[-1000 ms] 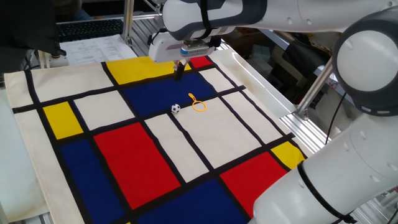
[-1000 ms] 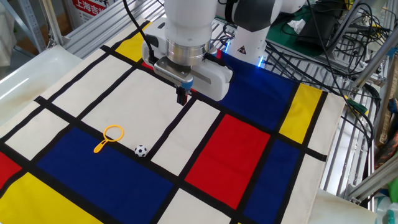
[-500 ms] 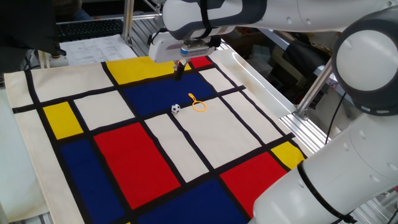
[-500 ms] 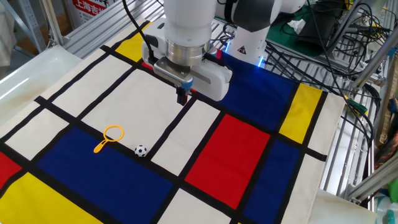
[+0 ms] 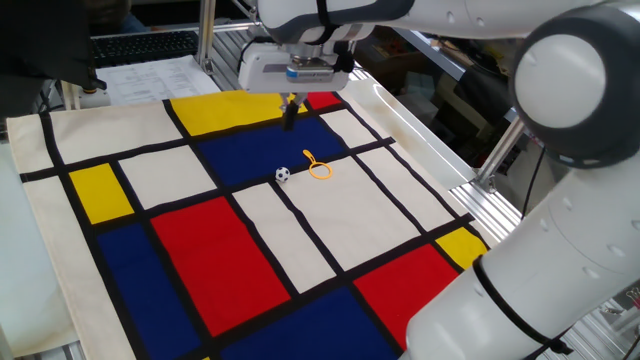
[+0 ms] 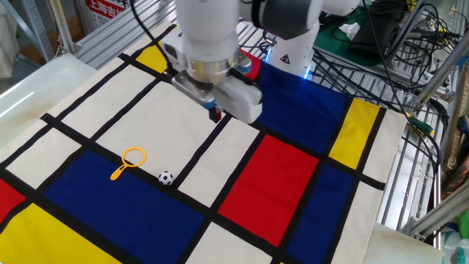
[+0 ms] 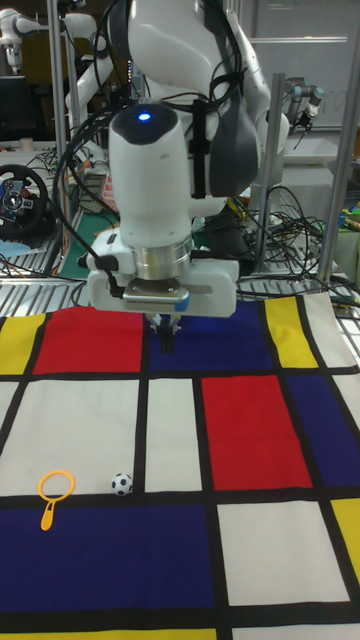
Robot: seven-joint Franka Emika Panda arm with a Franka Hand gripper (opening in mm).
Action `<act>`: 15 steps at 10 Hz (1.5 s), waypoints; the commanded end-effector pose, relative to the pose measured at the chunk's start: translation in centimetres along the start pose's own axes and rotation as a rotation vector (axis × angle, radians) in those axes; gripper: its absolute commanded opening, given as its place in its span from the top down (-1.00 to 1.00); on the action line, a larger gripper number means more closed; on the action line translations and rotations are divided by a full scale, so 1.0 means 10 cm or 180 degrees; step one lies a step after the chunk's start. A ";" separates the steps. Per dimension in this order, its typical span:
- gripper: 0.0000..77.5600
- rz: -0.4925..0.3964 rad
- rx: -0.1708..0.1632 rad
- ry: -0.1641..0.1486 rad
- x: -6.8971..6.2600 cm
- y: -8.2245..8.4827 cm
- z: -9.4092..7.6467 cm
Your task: Attach the bubble ring to the ball
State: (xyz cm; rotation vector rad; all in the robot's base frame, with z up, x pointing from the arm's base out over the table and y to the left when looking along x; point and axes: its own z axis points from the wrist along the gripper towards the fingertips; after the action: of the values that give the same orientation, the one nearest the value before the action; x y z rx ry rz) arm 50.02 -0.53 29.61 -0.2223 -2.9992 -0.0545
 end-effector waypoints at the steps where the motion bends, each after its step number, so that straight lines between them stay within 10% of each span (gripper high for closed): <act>1: 1.00 -0.0042 -0.0009 0.0021 -0.13 -0.17 -0.01; 13: 1.00 0.0094 0.0036 -0.0102 -0.22 -0.21 -0.02; 15: 1.00 0.0065 0.0074 -0.0293 -0.22 -0.21 -0.02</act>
State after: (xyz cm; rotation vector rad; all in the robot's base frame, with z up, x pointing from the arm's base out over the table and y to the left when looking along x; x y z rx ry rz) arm 51.83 -2.94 29.34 -0.2456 -3.0607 -0.0224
